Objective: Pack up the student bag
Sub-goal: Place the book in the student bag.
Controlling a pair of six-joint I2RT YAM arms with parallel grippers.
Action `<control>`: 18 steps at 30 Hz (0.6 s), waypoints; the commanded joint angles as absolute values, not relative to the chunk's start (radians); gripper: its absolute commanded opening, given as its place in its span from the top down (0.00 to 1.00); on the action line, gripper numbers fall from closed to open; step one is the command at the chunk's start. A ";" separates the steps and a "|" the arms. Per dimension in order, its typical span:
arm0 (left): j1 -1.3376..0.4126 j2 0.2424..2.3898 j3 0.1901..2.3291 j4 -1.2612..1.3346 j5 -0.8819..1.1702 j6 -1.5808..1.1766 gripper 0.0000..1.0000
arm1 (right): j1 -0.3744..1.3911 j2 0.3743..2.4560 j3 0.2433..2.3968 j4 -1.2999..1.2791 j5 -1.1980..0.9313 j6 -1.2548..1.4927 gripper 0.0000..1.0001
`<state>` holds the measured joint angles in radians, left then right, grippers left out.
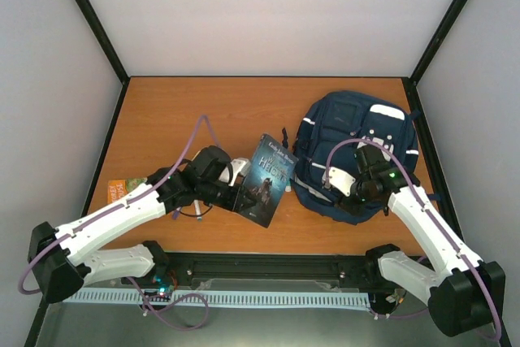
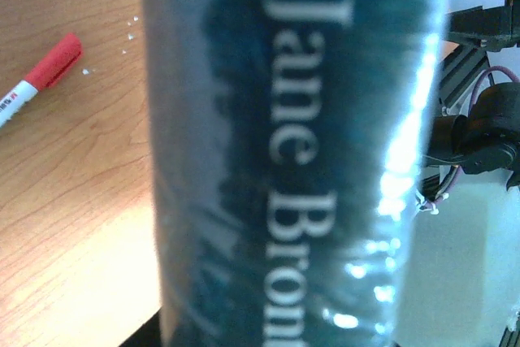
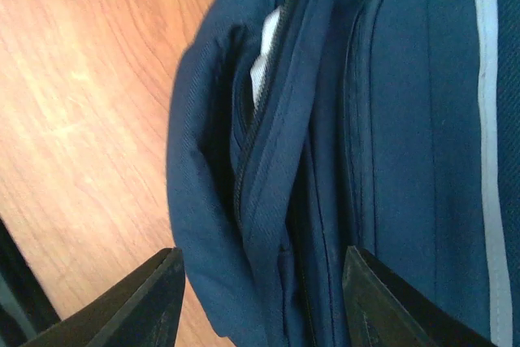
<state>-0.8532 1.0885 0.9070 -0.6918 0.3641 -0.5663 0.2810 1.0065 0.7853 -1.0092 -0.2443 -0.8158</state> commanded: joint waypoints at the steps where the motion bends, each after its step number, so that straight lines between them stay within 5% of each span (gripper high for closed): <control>1: -0.853 1.043 0.907 -0.493 0.402 -0.630 0.99 | 0.278 0.981 0.734 -0.942 -0.129 -0.844 0.46; 7: -0.853 1.044 0.861 -0.411 0.443 -0.654 0.99 | 0.278 1.002 0.682 -0.872 -0.103 -0.847 0.52; 12: -0.854 1.052 0.831 -0.362 0.481 -0.677 0.99 | 0.278 1.035 0.655 -0.819 -0.103 -0.855 0.73; 15: -0.854 1.069 0.819 -0.338 0.504 -0.689 0.99 | 0.277 1.032 0.673 -0.811 -0.099 -0.851 0.95; 18: -0.854 1.079 0.807 -0.312 0.527 -0.704 0.99 | 0.277 0.994 0.727 -0.835 -0.085 -0.850 0.97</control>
<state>-0.8532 1.0904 0.7895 -0.4931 0.4583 -0.6861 0.2810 1.0340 0.6670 -0.8513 -0.1116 -0.8474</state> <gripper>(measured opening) 0.200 0.037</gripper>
